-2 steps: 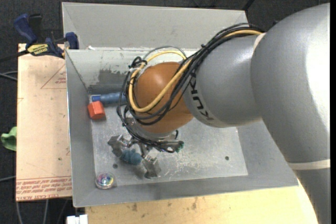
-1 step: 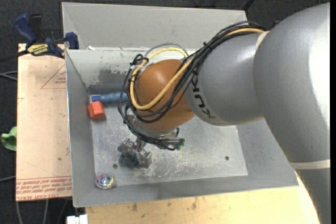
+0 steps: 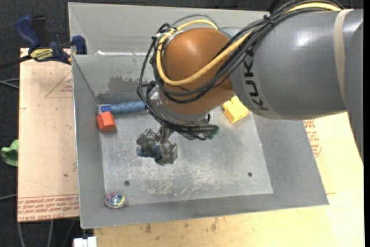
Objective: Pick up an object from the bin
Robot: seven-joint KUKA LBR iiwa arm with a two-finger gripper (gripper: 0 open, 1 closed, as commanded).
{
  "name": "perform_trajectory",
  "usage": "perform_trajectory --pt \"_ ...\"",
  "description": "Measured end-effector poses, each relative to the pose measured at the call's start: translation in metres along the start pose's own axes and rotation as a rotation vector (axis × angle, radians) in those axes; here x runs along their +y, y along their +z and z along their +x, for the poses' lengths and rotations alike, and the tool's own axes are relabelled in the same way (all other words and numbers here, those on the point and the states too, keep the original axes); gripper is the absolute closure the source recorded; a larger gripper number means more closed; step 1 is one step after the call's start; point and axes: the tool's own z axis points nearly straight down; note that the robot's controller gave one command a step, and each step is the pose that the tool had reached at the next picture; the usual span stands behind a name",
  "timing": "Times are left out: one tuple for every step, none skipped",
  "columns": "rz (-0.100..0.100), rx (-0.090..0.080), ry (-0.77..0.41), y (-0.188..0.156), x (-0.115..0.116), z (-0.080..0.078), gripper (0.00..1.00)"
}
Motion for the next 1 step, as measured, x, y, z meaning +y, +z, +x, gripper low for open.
perform_trajectory --pt "0.000 0.002 0.037 -0.0574 -0.0141 0.0011 1.00"
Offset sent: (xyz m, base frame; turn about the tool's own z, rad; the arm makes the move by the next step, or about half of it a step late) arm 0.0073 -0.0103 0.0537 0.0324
